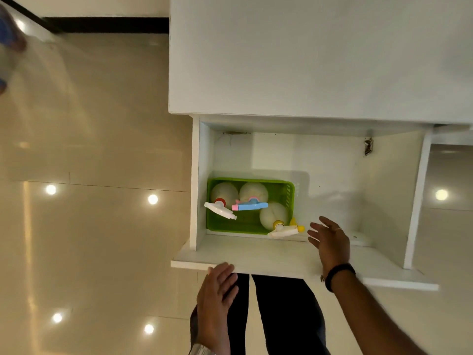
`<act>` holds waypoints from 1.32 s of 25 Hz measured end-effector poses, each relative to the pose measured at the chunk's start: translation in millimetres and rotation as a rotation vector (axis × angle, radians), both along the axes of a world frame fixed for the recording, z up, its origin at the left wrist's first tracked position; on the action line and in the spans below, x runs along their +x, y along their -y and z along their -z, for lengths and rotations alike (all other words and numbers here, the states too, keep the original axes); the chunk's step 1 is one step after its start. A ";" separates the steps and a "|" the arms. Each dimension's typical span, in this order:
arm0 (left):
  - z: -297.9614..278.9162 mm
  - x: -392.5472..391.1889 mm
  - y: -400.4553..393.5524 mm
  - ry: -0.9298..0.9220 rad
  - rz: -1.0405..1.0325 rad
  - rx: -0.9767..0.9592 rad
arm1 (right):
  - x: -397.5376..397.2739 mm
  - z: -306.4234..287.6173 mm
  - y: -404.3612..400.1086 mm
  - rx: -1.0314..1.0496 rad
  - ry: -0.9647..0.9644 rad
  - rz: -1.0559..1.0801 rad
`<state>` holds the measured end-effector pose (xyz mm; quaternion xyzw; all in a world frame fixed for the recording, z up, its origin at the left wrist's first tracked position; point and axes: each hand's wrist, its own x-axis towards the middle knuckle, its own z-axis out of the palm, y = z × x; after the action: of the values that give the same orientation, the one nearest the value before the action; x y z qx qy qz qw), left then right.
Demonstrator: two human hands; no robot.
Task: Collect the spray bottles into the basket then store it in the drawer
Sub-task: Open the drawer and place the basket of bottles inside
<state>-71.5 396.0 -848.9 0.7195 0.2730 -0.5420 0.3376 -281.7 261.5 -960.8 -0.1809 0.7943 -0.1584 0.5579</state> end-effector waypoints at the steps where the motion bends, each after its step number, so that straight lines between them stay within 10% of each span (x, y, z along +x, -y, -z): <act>1: -4.2 -8.1 -9.7 -0.058 -0.039 0.059 | -3.9 -25.4 -11.6 -0.055 0.000 0.048; 6: -1.1 -28.9 -14.6 -0.234 -0.284 0.159 | -24.9 -84.8 -78.1 0.248 -0.029 0.152; 12: 16.4 -8.4 53.9 -0.252 -0.577 0.065 | -23.7 -78.1 -44.3 0.350 0.202 0.909; 33: 2.7 47.6 215.2 -0.310 -0.537 -0.277 | 23.9 -103.9 157.3 0.163 0.423 0.829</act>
<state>-23.9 180.8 -851.6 0.4781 0.4249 -0.5686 0.5172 -257.8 104.2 -856.9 0.2321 0.6781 -0.3384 0.6097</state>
